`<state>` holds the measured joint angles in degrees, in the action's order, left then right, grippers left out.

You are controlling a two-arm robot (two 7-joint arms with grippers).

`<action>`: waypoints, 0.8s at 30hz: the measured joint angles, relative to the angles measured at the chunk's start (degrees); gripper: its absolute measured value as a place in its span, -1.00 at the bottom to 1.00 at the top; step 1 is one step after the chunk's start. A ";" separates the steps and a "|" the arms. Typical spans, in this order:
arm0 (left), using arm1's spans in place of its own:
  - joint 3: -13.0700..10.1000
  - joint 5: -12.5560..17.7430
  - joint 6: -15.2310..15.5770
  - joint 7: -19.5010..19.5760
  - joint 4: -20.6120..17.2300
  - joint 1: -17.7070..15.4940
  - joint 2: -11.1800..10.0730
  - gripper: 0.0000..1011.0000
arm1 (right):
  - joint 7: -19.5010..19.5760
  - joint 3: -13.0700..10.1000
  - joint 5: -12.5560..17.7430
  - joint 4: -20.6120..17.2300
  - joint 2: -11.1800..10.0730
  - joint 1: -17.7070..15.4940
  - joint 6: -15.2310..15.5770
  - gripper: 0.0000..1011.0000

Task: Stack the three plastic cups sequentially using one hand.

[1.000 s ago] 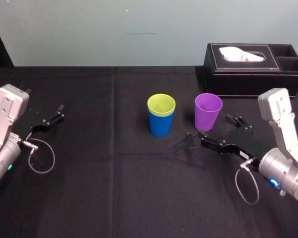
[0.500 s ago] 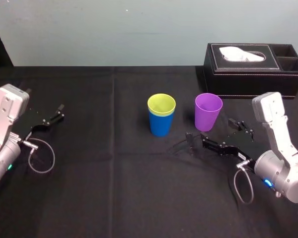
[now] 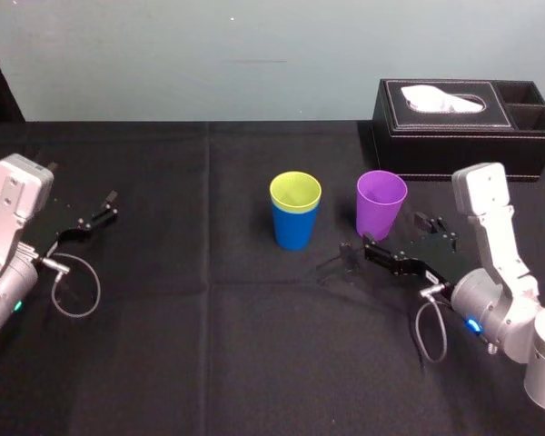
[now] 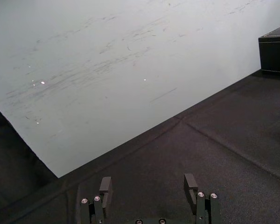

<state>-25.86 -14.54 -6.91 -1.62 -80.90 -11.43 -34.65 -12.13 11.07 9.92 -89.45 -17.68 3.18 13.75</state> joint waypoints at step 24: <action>0.00 0.00 0.00 0.00 0.00 0.00 0.00 1.00 | 1.19 -0.53 -1.95 7.52 4.91 5.22 -2.34 0.98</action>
<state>-25.86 -14.55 -6.91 -1.62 -80.90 -11.43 -34.65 -10.95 10.55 7.97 -81.93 -12.77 8.40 11.40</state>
